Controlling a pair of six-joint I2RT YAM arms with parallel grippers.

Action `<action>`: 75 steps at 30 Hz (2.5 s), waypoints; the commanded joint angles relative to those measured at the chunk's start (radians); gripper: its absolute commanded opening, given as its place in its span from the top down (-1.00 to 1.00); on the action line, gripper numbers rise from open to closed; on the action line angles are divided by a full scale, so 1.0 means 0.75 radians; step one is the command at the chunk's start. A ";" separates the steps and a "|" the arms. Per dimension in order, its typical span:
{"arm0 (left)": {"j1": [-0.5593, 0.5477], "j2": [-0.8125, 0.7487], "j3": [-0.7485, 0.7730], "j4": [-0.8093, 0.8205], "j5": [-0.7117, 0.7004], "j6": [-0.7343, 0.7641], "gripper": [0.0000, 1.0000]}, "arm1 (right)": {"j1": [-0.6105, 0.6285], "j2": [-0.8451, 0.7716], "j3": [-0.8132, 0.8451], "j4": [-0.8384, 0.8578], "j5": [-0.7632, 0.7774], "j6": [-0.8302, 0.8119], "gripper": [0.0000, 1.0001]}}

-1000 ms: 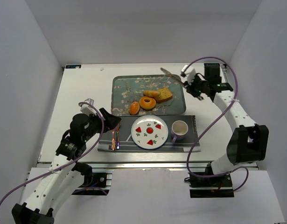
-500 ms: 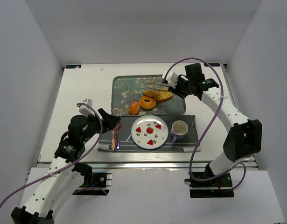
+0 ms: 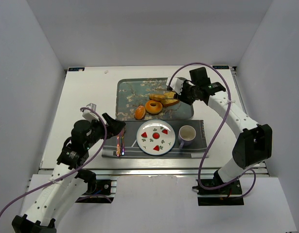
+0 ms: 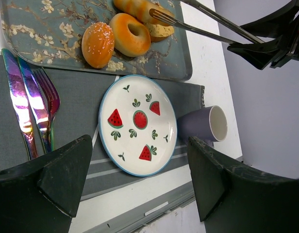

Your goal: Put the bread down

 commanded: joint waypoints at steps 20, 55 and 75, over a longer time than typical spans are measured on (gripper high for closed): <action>0.000 -0.026 -0.004 -0.004 -0.001 -0.006 -0.76 | 0.044 0.025 0.049 -0.090 0.096 -0.024 0.88; 0.000 -0.063 -0.021 -0.021 0.003 -0.016 -0.76 | 0.066 -0.549 -0.384 -0.462 -0.375 -0.294 0.06; 0.000 -0.071 -0.019 -0.020 -0.001 -0.016 -0.76 | 0.062 -0.284 -0.280 0.000 -0.173 -0.050 0.12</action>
